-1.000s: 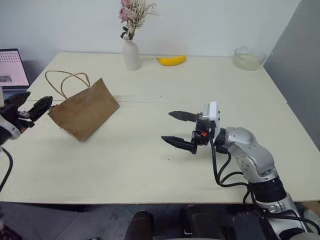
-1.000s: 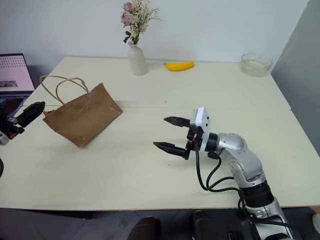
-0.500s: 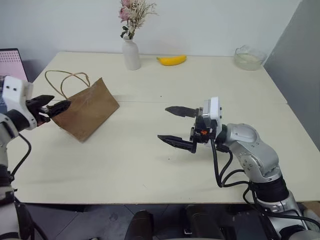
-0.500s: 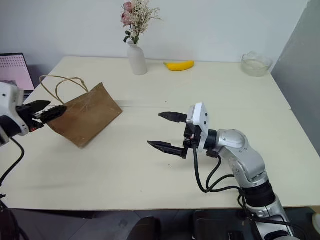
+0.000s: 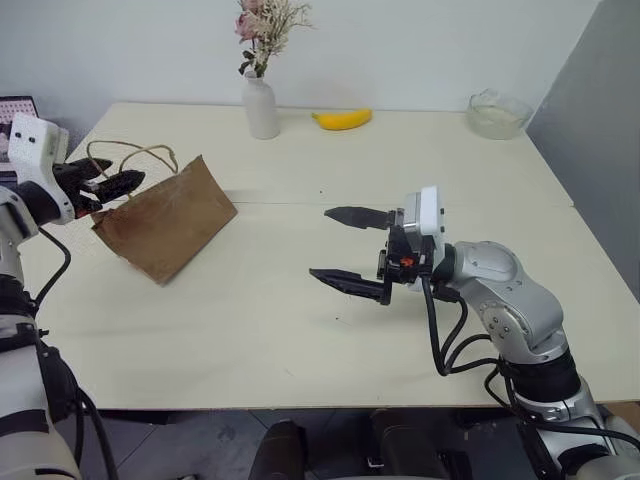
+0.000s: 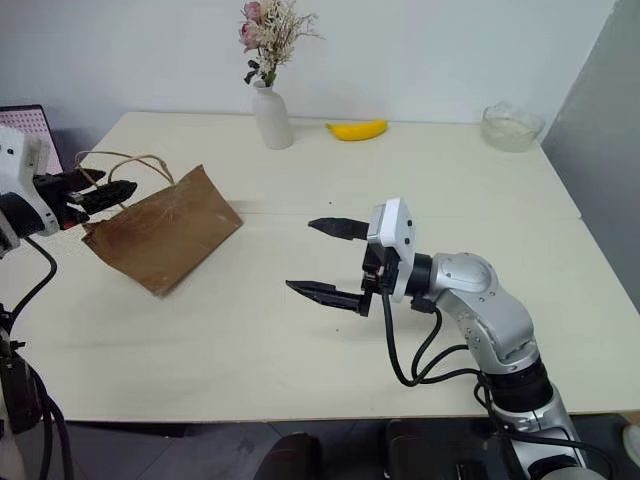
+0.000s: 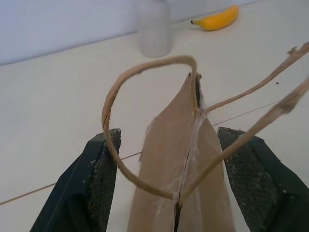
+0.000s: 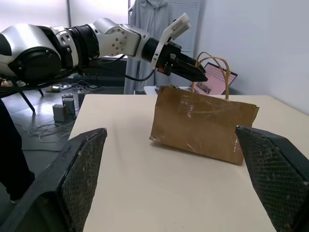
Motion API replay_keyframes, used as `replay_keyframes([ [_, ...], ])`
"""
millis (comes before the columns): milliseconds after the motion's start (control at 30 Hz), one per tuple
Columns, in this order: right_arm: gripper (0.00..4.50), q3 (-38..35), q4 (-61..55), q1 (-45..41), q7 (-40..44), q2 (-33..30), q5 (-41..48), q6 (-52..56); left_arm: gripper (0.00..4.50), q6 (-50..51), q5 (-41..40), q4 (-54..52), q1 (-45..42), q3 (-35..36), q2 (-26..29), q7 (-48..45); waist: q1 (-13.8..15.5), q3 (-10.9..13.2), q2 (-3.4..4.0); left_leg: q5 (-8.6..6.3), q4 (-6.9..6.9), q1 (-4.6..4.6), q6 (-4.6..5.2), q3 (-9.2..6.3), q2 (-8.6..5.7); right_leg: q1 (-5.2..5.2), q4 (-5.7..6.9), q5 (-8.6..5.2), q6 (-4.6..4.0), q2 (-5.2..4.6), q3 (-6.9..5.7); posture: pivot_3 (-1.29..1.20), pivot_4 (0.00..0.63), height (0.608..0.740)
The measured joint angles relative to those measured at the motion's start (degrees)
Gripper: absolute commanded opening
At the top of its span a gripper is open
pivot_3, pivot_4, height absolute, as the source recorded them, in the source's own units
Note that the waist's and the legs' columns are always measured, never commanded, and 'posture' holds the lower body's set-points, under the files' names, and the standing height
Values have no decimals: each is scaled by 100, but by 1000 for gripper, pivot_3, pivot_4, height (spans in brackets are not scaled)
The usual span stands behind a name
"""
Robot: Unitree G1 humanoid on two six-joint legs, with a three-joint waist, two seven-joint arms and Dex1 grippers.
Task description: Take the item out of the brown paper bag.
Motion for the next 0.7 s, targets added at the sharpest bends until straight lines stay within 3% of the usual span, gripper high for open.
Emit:
replay_keyframes([
  [67, 4500, 0, -32, -2, -2, -5, 16, 2, 3347, -43, 11, 121, -114, 0, 0, -54, 0, 0, 0, 0, 1, -1, 0, 0, 0, 0, 0, 0, 0, 0, 0, 0, 150, 740],
  [167, 4500, -1, -39, -4, -2, -13, 67, 14, 2714, -68, 21, 217, -192, 0, 0, -194, -1, 0, 0, 0, 1, -1, 0, 0, -1, 0, 1, 0, 0, 0, -1, 0, 150, 740],
  [433, 4500, -18, -110, -155, 309, -228, 455, 131, 111, -152, 39, 327, -211, -3, 2, -658, -3, 0, 0, 0, 3, -3, 0, -3, -1, -1, 1, 0, 0, 0, -4, 0, 150, 740],
  [700, 4500, -10, -112, -238, 339, -305, 461, 177, 23, -328, 225, 602, -602, -202, 2, -1036, 3, -1, -2, 0, 11, -23, 0, -1, -3, -11, 3, 0, 0, 1, -16, 0, 150, 740],
])
